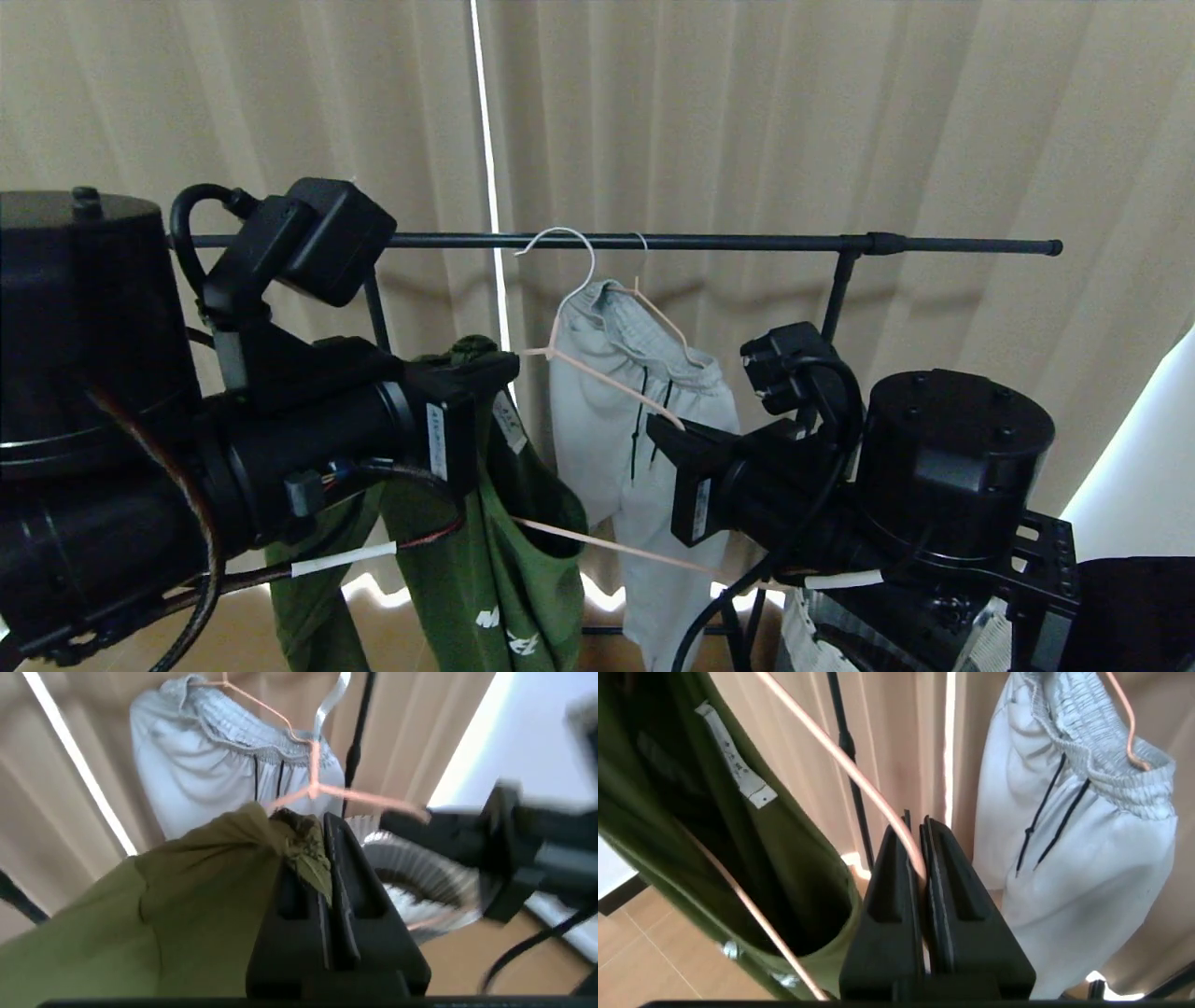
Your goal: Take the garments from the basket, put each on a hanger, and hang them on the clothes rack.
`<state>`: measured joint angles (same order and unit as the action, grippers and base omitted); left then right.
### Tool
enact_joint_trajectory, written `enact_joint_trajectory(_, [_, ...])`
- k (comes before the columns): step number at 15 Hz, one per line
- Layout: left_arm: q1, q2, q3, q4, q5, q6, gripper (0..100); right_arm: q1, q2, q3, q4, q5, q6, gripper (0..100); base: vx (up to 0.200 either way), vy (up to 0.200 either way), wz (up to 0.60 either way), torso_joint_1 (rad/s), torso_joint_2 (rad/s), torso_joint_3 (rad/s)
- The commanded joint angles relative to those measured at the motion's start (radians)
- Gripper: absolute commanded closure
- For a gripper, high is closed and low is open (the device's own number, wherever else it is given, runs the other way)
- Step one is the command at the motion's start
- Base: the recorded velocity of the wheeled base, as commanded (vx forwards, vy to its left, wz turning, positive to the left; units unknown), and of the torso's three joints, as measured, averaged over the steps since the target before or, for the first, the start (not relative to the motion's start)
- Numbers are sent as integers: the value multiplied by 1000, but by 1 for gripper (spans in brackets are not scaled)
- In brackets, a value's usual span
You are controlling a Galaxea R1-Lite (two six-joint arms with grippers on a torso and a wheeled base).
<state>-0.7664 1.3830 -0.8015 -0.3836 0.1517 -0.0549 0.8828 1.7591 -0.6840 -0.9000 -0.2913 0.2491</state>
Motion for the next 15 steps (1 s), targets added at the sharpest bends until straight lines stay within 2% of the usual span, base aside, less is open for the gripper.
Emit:
enact_joint_trajectory(1, [-1, -19, 76, -50, -18, 44, 100, 8, -6, 1, 0, 0, -1, 100, 0, 0, 0, 0, 0, 0])
enact_joint_trajectory(2, [-1, -30, 82, -52, -18, 47, 100, 13, -7, 1, 0, 0, -1, 100, 0, 0, 0, 0, 0, 0])
enact_joint_trajectory(3, [-1, -39, 88, -52, -18, 49, 0, 13, -7, 0, 0, 0, -1, 100, 0, 0, 0, 0, 0, 0])
enact_joint_trajectory(6, [-1, -74, 111, -52, -18, 76, 0, 12, -20, -5, 0, -2, -2, 100, 0, 0, 0, 0, 0, 0])
enact_joint_trajectory(9, [1, -157, 209, -63, -26, 181, 0, -7, -73, 20, 0, -2, -2, 100, 0, 0, 0, 0, 0, 0])
enact_joint_trajectory(13, [10, -196, 226, -113, -43, 224, 0, -34, -133, 67, 7, -2, -7, 100, 0, 0, 0, 0, 0, 0])
enact_joint_trajectory(15, [56, -229, 243, -113, -43, 360, 0, -56, -152, 123, 18, -2, -44, 100, 0, 0, 0, 0, 0, 0])
